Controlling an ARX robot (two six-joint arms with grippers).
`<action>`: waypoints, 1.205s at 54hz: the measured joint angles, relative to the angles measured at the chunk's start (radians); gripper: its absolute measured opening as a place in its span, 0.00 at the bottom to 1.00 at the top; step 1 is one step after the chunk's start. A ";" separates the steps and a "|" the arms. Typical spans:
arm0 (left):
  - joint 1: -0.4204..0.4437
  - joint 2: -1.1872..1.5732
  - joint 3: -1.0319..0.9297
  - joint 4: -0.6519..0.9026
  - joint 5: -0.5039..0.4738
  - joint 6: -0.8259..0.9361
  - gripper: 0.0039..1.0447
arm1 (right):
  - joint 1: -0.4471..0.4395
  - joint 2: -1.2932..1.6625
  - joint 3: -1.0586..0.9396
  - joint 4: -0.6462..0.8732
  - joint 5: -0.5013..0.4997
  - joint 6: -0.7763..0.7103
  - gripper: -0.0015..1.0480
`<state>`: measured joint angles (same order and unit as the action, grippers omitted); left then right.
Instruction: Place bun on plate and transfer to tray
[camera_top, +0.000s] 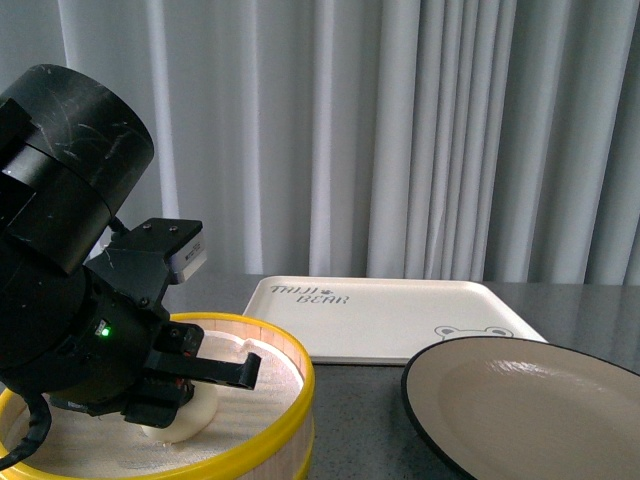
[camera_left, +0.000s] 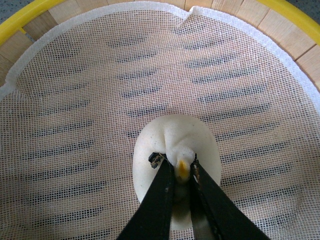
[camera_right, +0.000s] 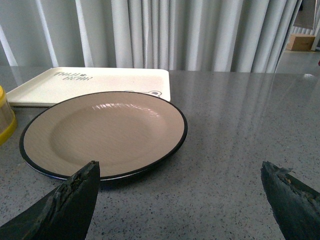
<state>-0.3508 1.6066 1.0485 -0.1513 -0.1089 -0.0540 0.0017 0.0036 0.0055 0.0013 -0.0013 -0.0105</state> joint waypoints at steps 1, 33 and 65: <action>-0.001 -0.001 -0.001 0.001 0.001 0.000 0.04 | 0.000 0.000 0.000 0.000 0.000 0.000 0.92; -0.141 -0.064 0.046 0.348 0.306 0.029 0.03 | 0.000 0.000 0.000 0.000 0.000 0.000 0.92; -0.358 0.199 0.263 0.246 0.336 0.227 0.03 | 0.000 0.000 0.000 0.000 0.000 0.000 0.92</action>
<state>-0.7090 1.8053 1.3113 0.0944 0.2268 0.1726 0.0017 0.0036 0.0055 0.0013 -0.0013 -0.0105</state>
